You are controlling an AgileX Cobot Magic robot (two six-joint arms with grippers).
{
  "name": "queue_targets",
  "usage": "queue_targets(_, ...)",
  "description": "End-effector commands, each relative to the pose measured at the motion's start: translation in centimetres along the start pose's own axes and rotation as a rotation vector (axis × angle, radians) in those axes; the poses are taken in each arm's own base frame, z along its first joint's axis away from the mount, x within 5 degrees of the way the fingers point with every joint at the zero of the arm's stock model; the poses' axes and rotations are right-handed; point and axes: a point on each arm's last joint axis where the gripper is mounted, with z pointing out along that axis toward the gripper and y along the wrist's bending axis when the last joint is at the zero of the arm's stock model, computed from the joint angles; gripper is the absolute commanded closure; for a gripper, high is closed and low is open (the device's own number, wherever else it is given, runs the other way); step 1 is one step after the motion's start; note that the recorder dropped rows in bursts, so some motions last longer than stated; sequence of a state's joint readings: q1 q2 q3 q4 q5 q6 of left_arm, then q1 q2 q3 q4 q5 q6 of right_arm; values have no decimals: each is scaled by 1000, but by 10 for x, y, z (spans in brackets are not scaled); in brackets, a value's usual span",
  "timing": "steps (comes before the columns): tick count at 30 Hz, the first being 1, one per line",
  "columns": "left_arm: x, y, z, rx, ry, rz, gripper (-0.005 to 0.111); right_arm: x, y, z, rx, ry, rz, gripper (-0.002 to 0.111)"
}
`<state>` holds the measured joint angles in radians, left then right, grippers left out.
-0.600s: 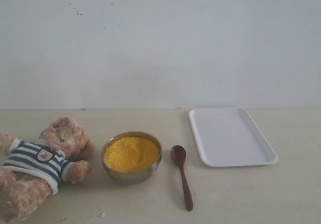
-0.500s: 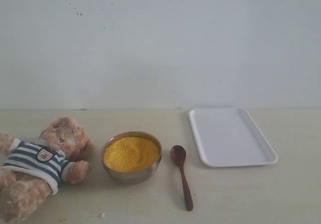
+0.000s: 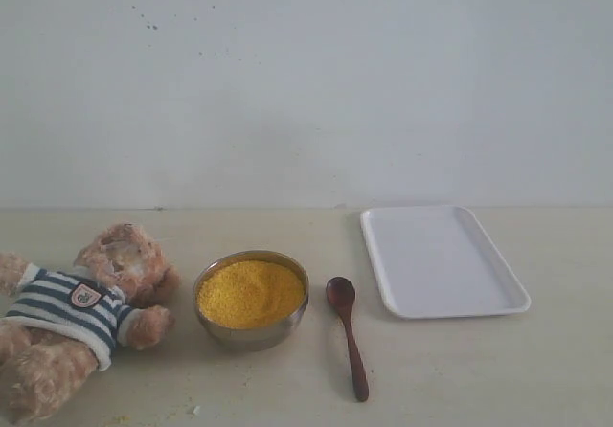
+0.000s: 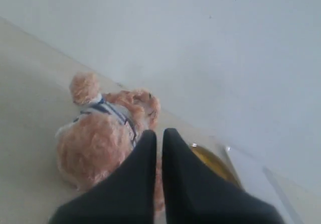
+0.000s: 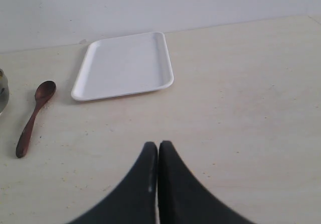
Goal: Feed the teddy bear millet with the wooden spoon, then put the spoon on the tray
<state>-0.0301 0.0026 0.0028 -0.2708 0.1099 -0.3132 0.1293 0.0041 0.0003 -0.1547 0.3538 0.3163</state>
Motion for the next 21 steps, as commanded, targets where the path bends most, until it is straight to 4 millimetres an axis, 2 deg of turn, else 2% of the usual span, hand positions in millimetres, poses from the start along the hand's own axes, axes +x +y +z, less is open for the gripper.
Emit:
queue_targets(1,-40,-11,-10,146,-443,-83,103,-1,0,0,-6,-16,-12,108)
queue_targets(4,-84,-19,-46,292,-1000,-174,103,-1,0,0,-6,-16,-12,108)
queue_targets(5,-100,-24,-52,279,-1096,-194,103,-1,0,0,-6,-16,-12,108)
queue_targets(7,-131,-40,-48,221,-1086,-187,103,-1,0,0,-6,-16,-12,108)
queue_targets(8,-159,-67,-23,164,-946,-46,103,-1,0,0,-6,-16,-12,108)
queue_targets(9,-172,-81,-4,148,-867,64,103,-1,0,0,-6,-16,-12,108)
queue_targets(10,-189,-105,39,149,-727,258,103,-1,0,0,-6,-16,-12,108)
queue_targets(11,-194,-114,66,150,-638,369,103,-1,0,0,-6,-16,-12,108)
queue_targets(12,-195,-123,115,126,-441,531,103,-1,0,0,-6,-16,-12,108)
queue_targets(13,-191,-121,142,86,-289,577,103,-1,0,0,-6,-16,-12,108)
queue_targets(14,-175,-105,184,-54,46,597,103,-1,0,0,-6,-16,-12,108)
queue_targets(15,-161,-93,200,-137,229,592,103,-1,0,0,-6,-16,-12,108)
queue_targets(16,-131,-68,224,-242,516,635,103,-1,0,0,-6,-16,-12,108)
queue_targets(17,-104,-49,238,-272,720,681,103,-1,0,0,-6,-16,-12,108)
queue_targets(18,-87,-36,244,-282,880,707,103,-1,0,0,-6,-16,-12,108)
queue_targets(19,-69,-22,248,-302,1037,659,103,-1,0,0,-6,-16,-12,108)
queue_targets(21,-52,1,250,-323,1206,584,103,-1,0,0,-6,-16,-12,108)
